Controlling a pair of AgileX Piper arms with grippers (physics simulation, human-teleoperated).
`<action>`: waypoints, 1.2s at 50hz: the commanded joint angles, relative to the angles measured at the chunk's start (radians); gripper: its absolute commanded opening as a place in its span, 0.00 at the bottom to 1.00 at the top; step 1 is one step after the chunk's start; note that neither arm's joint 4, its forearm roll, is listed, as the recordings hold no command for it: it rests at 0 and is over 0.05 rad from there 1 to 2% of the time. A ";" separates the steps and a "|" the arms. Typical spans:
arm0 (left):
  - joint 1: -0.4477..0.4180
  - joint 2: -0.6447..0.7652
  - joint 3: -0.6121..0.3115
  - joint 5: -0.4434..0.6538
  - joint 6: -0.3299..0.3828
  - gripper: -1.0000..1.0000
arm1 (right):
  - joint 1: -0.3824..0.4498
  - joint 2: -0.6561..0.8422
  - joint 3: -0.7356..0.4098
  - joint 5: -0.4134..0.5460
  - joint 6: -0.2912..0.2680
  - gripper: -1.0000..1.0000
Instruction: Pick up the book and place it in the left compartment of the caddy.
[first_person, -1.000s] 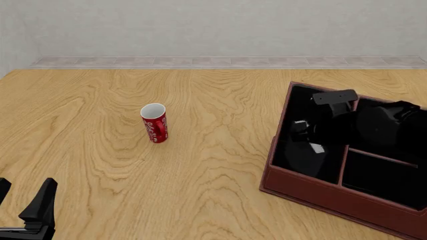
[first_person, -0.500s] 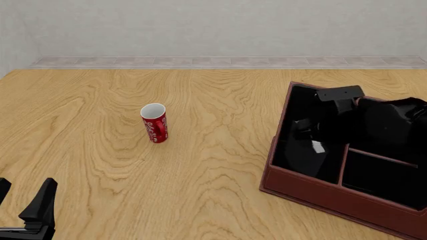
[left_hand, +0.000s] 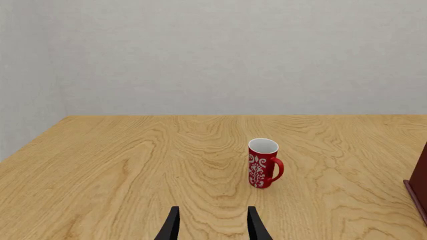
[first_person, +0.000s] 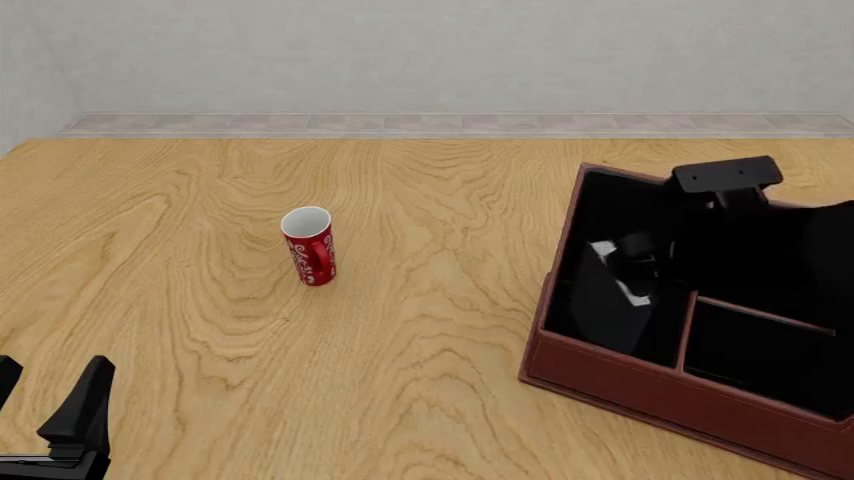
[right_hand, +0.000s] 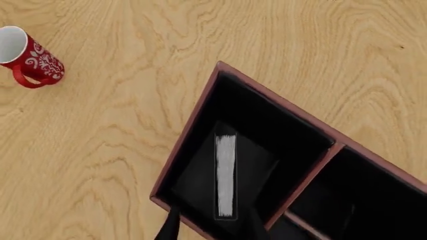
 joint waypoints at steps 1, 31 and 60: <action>0.000 0.001 0.001 -0.002 0.000 1.00 | 0.032 -0.124 0.009 0.088 0.030 1.00; 0.000 0.001 0.001 -0.002 0.000 1.00 | 0.083 -0.462 0.040 0.315 0.111 1.00; 0.000 0.001 0.001 -0.002 0.000 1.00 | 0.141 -0.914 0.109 0.584 0.177 1.00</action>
